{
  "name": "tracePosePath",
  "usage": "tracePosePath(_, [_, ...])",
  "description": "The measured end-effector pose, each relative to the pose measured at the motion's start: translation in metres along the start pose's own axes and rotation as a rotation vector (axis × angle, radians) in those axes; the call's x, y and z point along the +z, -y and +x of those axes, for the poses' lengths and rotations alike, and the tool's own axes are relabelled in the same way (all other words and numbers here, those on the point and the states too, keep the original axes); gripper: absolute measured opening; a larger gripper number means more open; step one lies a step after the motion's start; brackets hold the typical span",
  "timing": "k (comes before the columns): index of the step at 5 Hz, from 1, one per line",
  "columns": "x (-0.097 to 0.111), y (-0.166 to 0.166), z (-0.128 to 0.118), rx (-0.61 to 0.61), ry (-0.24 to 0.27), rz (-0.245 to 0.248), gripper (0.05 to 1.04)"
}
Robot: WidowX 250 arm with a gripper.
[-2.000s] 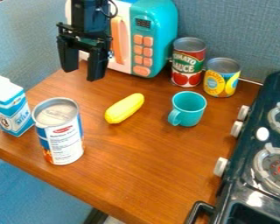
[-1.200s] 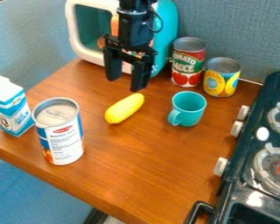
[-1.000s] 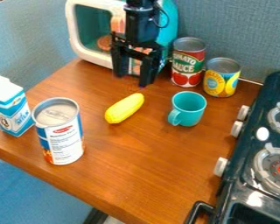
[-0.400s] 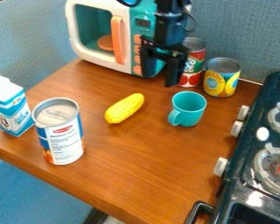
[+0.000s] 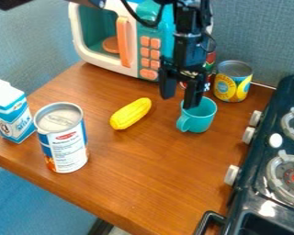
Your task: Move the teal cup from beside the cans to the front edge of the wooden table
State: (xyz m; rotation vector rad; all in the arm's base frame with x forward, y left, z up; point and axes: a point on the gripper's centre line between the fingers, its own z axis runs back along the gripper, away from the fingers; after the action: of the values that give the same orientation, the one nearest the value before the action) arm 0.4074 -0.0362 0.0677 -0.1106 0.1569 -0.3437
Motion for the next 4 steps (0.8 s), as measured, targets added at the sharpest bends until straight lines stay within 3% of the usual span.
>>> tracePosePath(2, [-0.007,-0.003,0.010,0.034,-0.027,0.047,1.001])
tracePosePath(3, [-0.008,0.002,0.015,0.037,-0.006,0.055,1.001])
tracePosePath(4, [-0.009,-0.001,0.023,0.061,0.043,0.075,0.927])
